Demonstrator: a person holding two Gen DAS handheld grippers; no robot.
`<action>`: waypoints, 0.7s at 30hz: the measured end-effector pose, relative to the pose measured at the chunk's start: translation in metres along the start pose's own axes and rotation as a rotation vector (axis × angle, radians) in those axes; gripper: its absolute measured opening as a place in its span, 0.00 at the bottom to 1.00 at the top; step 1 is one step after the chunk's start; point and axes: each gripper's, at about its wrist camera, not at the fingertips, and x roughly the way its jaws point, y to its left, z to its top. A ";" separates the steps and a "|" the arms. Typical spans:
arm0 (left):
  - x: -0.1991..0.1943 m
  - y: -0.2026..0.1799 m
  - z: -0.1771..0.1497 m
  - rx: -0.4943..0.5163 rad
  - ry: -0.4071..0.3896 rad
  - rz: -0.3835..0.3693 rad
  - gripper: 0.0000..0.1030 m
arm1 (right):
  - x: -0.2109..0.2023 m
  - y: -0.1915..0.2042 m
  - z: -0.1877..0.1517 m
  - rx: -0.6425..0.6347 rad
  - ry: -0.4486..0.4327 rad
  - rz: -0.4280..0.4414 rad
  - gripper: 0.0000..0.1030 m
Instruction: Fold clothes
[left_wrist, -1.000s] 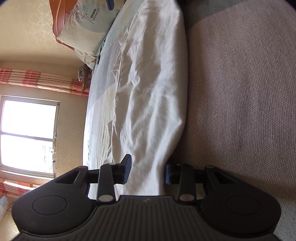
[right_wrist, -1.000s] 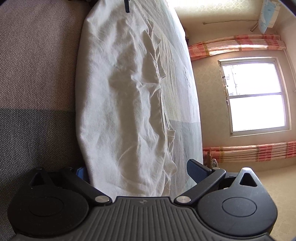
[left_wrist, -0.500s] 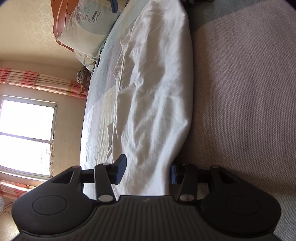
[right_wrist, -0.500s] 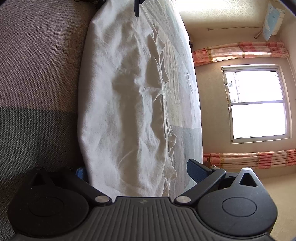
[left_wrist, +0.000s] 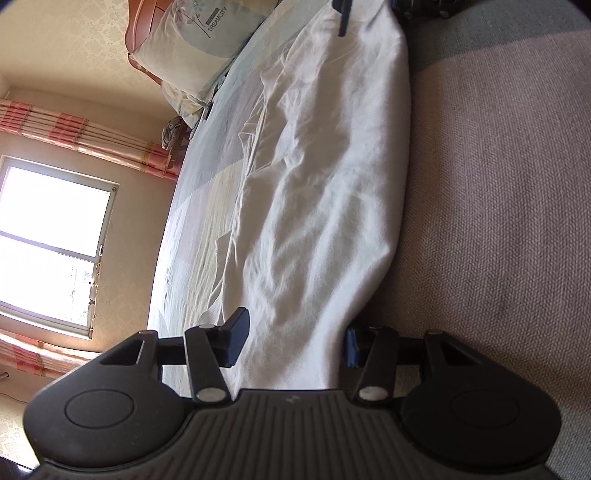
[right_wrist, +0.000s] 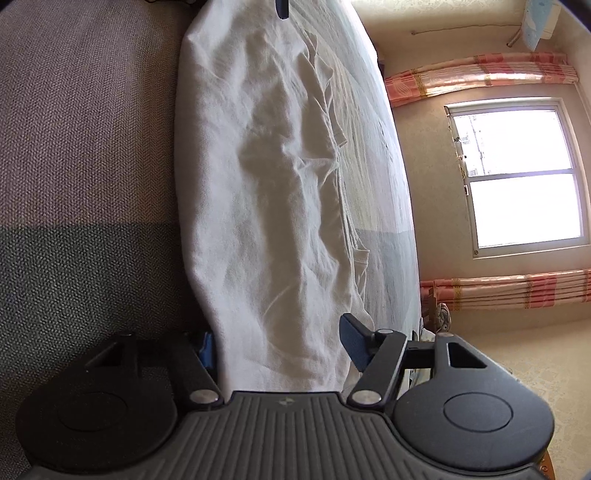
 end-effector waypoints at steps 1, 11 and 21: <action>-0.001 0.000 0.001 0.004 0.002 0.001 0.46 | -0.001 0.007 0.000 -0.028 -0.005 0.006 0.30; -0.009 -0.007 0.001 0.058 0.019 0.010 0.49 | 0.000 0.023 -0.002 -0.118 0.000 -0.044 0.24; 0.000 -0.014 0.003 0.048 0.031 -0.029 0.00 | -0.001 0.019 -0.002 -0.090 0.002 -0.033 0.07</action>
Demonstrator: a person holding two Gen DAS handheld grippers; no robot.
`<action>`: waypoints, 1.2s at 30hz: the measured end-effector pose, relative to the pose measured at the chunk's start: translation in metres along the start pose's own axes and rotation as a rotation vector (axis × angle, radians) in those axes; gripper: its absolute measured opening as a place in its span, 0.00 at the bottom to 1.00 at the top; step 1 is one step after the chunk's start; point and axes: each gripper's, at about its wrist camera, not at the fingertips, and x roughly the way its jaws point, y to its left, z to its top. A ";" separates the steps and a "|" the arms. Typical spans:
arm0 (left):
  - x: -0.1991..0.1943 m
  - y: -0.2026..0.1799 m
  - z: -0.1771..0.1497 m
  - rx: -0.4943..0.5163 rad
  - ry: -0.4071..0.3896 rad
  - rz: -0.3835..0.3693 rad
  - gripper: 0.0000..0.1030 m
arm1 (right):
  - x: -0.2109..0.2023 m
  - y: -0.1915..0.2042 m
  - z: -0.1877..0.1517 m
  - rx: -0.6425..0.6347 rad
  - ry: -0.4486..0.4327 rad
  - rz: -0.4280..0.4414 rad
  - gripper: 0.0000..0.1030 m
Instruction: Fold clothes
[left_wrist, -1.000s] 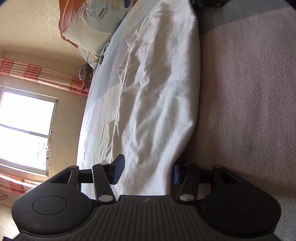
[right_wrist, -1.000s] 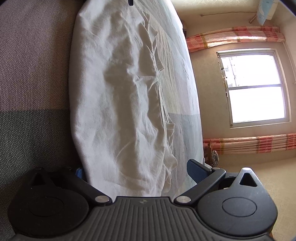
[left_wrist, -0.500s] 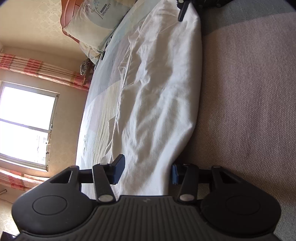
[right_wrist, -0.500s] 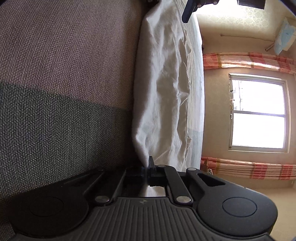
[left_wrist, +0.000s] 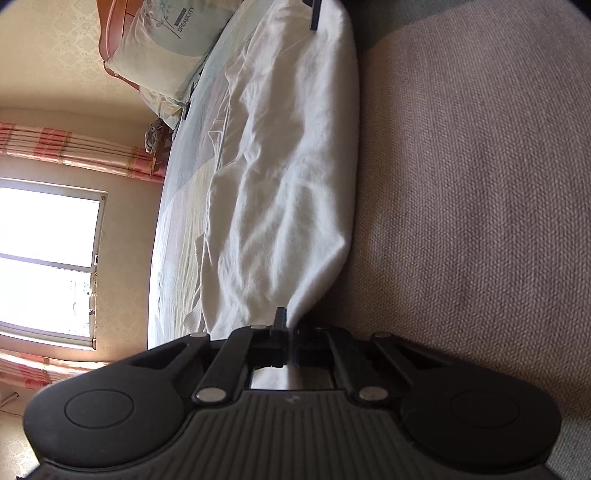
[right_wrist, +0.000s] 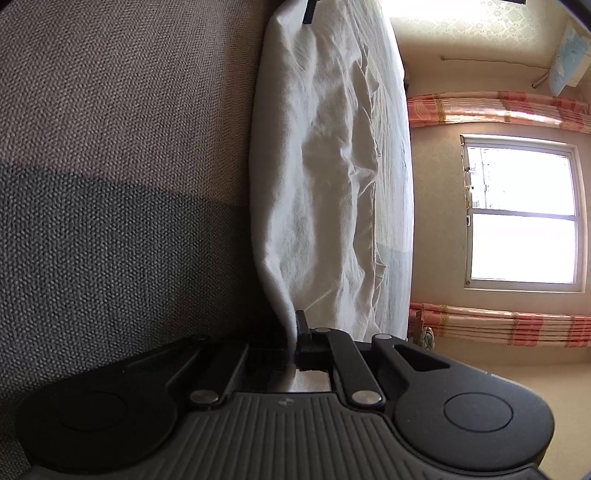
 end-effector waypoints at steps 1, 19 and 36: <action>-0.002 0.002 -0.001 -0.012 -0.004 -0.003 0.00 | -0.001 -0.003 -0.001 0.019 -0.003 0.009 0.07; -0.048 0.003 -0.012 -0.037 -0.050 0.037 0.00 | -0.048 -0.027 -0.003 0.121 -0.059 0.040 0.06; -0.175 -0.101 -0.051 -0.049 -0.125 0.125 0.00 | -0.153 0.051 0.000 0.069 -0.073 0.018 0.06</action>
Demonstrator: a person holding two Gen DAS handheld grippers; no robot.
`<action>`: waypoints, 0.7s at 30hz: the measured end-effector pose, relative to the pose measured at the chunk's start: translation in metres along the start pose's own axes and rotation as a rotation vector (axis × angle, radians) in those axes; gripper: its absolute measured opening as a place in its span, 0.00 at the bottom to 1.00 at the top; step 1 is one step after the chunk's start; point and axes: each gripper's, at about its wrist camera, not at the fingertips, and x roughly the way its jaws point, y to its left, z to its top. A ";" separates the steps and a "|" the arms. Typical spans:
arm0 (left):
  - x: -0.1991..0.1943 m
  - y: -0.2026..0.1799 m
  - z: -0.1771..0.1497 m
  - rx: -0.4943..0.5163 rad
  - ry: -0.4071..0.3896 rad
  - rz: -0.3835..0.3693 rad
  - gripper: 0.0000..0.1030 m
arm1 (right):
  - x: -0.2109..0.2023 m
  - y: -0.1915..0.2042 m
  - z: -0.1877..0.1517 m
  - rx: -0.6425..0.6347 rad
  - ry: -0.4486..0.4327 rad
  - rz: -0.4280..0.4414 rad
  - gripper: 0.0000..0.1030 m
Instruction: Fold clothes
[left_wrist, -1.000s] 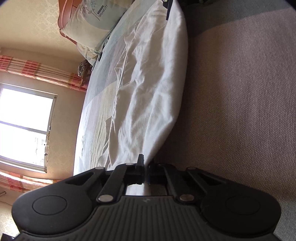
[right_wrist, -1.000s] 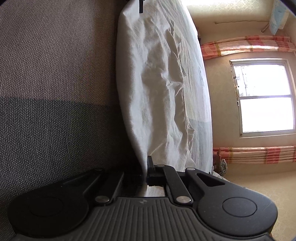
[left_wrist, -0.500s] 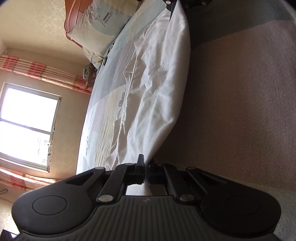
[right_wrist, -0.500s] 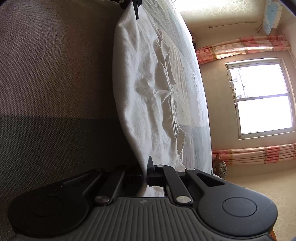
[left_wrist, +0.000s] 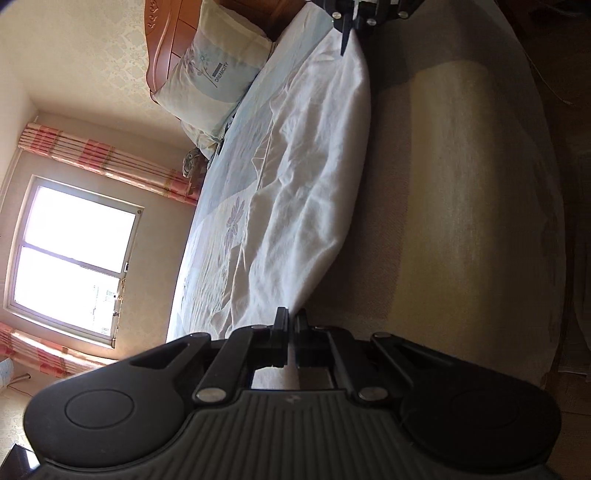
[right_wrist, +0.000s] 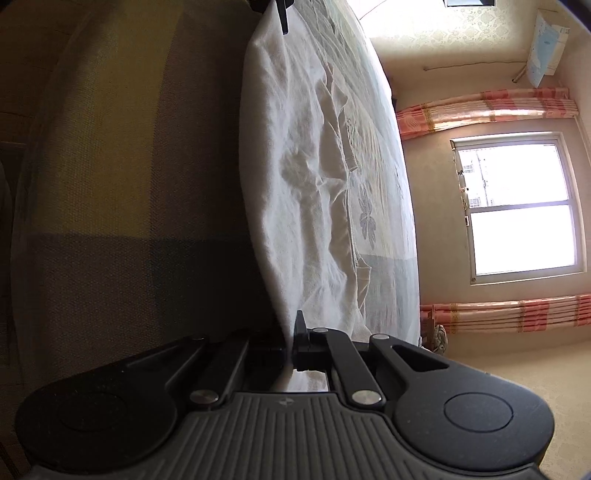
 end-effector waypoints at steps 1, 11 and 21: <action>-0.008 -0.005 -0.002 -0.007 -0.004 0.009 0.00 | -0.007 0.007 0.000 -0.003 -0.002 -0.003 0.06; -0.028 -0.027 -0.011 0.006 0.015 0.105 0.09 | -0.034 0.049 0.000 -0.001 0.003 -0.090 0.07; 0.006 -0.005 -0.009 0.057 0.015 0.098 0.50 | -0.010 0.040 0.000 0.051 0.029 -0.157 0.42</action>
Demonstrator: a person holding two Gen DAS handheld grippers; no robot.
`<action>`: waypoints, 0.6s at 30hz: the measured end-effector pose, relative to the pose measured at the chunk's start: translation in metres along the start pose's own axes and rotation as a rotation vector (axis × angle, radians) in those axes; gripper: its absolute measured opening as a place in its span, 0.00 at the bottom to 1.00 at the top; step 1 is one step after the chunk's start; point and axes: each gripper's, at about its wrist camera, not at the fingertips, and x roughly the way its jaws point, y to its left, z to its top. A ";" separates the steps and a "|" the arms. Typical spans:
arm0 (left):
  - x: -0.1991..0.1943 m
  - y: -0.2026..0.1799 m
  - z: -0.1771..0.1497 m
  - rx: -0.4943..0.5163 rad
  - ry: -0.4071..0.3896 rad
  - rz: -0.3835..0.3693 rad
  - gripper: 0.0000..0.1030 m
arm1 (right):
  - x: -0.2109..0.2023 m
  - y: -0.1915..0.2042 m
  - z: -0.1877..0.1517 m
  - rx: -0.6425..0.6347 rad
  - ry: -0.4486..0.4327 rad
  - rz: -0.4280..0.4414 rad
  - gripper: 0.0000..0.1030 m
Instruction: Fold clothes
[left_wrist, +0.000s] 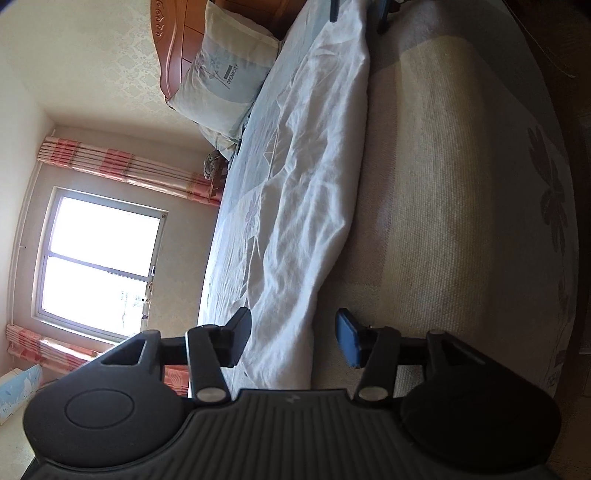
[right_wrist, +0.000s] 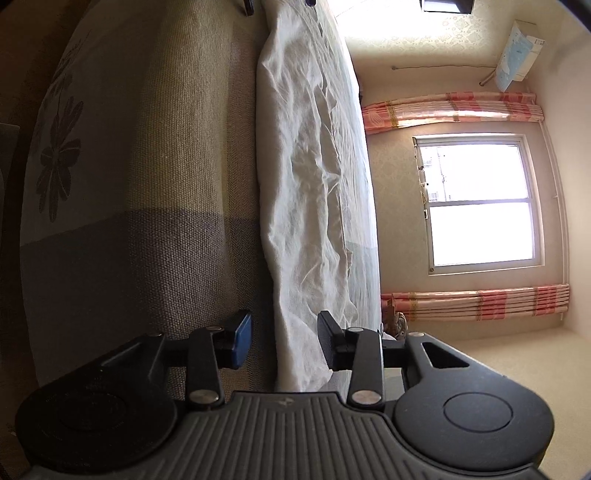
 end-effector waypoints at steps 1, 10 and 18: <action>0.004 0.001 0.000 0.009 0.001 0.008 0.50 | 0.004 -0.003 0.001 0.012 0.000 0.001 0.42; 0.038 0.016 0.003 0.072 0.012 -0.038 0.52 | 0.043 -0.019 0.006 0.004 0.004 0.012 0.44; 0.045 0.022 0.000 0.057 0.011 -0.077 0.03 | 0.064 -0.038 0.007 0.032 0.002 0.108 0.06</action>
